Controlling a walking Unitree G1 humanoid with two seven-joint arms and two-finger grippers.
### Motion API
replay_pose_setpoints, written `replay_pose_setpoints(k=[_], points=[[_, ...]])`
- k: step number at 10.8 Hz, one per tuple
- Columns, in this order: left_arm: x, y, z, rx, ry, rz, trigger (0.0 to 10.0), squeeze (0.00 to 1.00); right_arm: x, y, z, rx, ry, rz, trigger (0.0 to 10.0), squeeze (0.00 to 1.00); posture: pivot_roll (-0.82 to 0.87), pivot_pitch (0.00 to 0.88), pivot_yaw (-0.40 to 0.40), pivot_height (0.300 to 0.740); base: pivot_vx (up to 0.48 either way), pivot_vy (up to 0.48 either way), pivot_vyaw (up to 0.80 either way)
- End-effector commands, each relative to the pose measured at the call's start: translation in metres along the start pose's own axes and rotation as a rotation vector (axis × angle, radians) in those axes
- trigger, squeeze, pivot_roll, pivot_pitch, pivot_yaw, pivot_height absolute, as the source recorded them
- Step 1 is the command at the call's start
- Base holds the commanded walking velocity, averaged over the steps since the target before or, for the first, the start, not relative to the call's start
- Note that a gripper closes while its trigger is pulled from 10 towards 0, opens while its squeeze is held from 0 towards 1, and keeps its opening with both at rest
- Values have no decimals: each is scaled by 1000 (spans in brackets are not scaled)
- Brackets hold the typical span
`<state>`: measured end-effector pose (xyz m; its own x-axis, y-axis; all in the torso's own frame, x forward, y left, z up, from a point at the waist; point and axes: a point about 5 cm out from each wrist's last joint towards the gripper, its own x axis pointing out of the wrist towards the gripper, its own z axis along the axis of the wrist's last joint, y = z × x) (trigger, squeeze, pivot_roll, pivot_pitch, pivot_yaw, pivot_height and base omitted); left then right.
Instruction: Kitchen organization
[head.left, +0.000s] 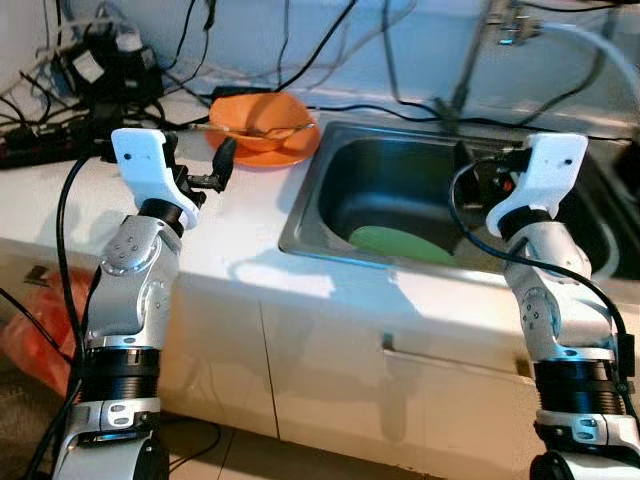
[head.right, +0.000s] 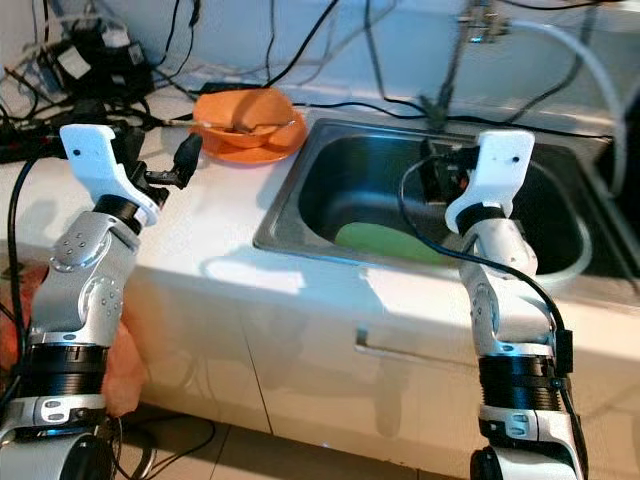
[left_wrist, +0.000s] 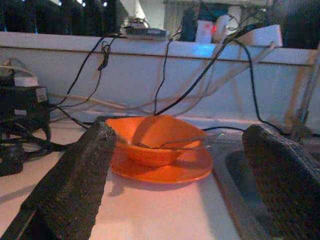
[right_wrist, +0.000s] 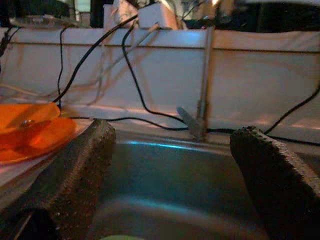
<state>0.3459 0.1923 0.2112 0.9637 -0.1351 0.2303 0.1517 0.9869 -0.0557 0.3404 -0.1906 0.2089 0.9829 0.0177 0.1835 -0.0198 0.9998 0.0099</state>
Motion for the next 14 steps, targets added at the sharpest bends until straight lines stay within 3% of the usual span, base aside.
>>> replay_pose_setpoints(k=[1, 4, 10, 14], points=[[0, 2, -3, -20, 19, 15, 10000, 0, 1, -1, -1, 6, 2, -28, 10000, 0, 107, 0, 31, 740, 0, 0, 0], [5, 9, 3, -27, 22, 45, 10000, 0, 3, 4, -3, 54, -5, -52, 10000, 0, 126, 0, 36, 740, 0, 0, -654], [14, 21, 9, -58, 1, 125, 10000, 0, 13, 10, 8, 70, -37, -27, 10000, 0, 115, 0, 4, 740, 0, 480, 0], [17, 3, 14, -75, -42, 43, 10000, 0, 16, 11, 8, 68, -59, -51, 10000, 0, 123, 0, -2, 740, 68, 0, 0]])
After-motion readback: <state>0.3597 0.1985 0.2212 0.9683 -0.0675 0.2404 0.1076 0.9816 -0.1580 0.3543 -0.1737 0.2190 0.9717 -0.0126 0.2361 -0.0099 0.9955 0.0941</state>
